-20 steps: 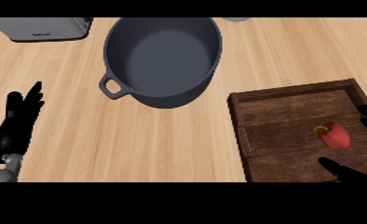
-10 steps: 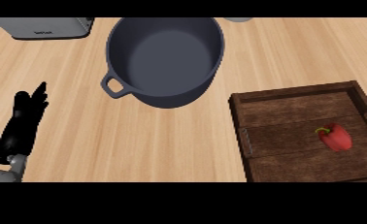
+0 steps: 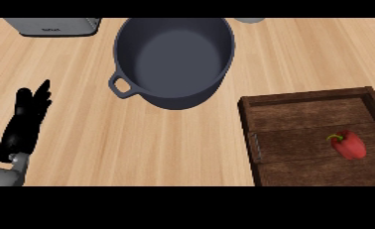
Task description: Pick the bell pepper from the tray and place it in the pot
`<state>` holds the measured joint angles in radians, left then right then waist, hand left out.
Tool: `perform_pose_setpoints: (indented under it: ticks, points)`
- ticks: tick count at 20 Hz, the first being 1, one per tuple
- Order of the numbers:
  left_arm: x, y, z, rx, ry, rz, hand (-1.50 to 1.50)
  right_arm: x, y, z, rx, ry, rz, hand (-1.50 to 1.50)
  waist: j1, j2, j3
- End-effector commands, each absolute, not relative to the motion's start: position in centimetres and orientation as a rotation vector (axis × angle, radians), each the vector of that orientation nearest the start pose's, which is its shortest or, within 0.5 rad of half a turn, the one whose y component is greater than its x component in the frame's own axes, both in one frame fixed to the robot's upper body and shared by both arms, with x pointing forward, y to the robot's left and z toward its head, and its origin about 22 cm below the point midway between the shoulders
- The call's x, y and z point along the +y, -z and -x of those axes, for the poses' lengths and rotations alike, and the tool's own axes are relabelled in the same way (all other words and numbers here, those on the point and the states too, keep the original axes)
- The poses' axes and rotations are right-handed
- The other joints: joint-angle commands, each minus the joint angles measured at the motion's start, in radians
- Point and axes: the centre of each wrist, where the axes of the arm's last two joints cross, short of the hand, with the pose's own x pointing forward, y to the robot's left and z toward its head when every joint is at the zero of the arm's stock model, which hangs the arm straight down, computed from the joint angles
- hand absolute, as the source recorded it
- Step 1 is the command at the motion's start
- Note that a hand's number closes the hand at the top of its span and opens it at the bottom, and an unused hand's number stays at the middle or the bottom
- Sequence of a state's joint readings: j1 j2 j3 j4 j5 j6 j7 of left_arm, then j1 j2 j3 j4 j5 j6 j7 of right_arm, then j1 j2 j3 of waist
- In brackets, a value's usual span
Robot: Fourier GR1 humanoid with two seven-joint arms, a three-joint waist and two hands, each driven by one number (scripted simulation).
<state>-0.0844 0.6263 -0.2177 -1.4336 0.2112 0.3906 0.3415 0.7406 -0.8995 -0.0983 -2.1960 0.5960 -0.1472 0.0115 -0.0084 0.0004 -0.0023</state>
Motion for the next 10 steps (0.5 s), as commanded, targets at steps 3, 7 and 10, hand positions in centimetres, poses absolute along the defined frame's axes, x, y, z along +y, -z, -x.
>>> perform_pose_setpoints:
  ticks: [3, 7, 10]
  points:
    - [33.5, -3.4, -26.4, -1.158, 0.118, -0.521, 0.00, -34.8, -11.4, -11.9, -1.174, -1.168, 1.057, -1.50, 0.011, 0.001, 0.002]
    - [32.9, -3.1, -26.0, -1.156, 0.105, -0.528, 0.00, -34.2, -9.6, -12.3, -1.171, -1.163, 1.049, -1.50, 0.009, -0.001, 0.003]
    - [33.5, -1.1, -26.7, -1.151, 0.104, -0.526, 0.00, -35.0, -9.1, -14.7, -1.137, -1.176, 1.031, -1.50, 0.010, 0.002, 0.002]
